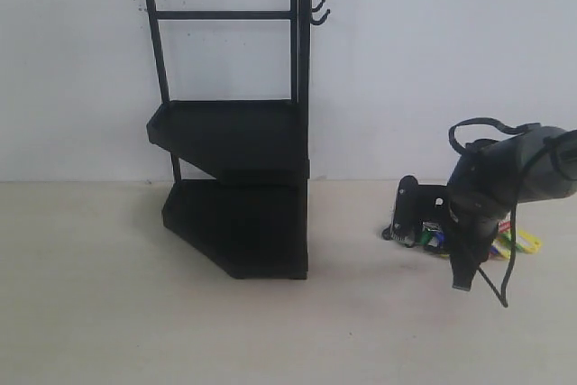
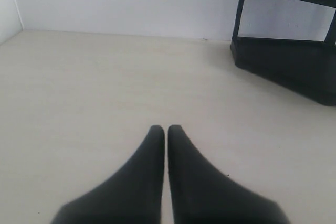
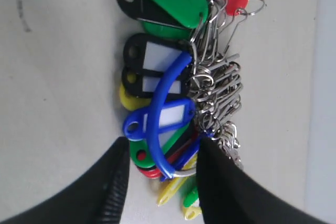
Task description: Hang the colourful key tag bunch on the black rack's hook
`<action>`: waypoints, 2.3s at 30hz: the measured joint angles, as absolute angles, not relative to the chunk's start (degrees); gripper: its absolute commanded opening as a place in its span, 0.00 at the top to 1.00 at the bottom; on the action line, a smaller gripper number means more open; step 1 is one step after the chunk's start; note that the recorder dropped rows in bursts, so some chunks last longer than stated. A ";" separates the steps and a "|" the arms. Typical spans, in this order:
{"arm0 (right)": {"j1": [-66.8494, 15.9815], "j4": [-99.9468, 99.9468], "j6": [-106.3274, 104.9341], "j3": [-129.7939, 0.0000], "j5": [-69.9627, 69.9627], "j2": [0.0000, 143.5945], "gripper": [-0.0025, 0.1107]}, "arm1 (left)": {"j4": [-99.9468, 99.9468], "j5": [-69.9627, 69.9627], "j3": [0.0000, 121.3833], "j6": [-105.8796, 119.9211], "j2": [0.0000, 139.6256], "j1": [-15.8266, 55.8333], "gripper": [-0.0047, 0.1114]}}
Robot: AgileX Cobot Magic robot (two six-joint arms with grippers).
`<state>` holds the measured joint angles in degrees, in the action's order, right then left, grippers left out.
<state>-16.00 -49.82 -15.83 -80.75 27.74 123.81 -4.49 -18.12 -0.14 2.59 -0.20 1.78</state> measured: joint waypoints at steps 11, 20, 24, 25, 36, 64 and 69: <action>-16.00 -52.57 -14.39 -81.55 29.82 126.70 0.62 | -4.49 -18.12 -0.14 2.59 -0.20 1.78 0.92; -16.00 -56.34 -11.67 -81.55 29.82 126.84 0.62 | -4.49 -18.12 -0.14 2.59 -0.20 1.78 0.92; -16.00 -56.82 -11.01 -81.55 28.57 126.84 0.62 | -4.49 -18.12 -0.14 2.59 -0.20 1.78 0.92; -16.00 -56.92 -10.68 -81.55 28.30 126.84 0.62 | -4.49 -18.12 -0.14 2.59 -0.20 1.78 0.92; -14.52 -57.55 -9.32 -81.55 27.35 126.84 0.62 | -4.49 -18.12 -0.14 2.59 -0.20 1.78 0.92; -14.48 -57.91 -9.21 -81.55 24.01 126.84 0.92 | -4.49 -18.12 -0.14 2.59 -0.20 1.78 0.92; -14.48 -58.01 -9.34 -81.61 26.75 127.87 0.98 | -4.49 -18.12 -0.14 2.59 -0.20 1.78 0.92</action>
<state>-14.48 -58.01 -9.34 -81.61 26.75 127.87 -4.49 -18.12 -0.14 2.59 -0.20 1.78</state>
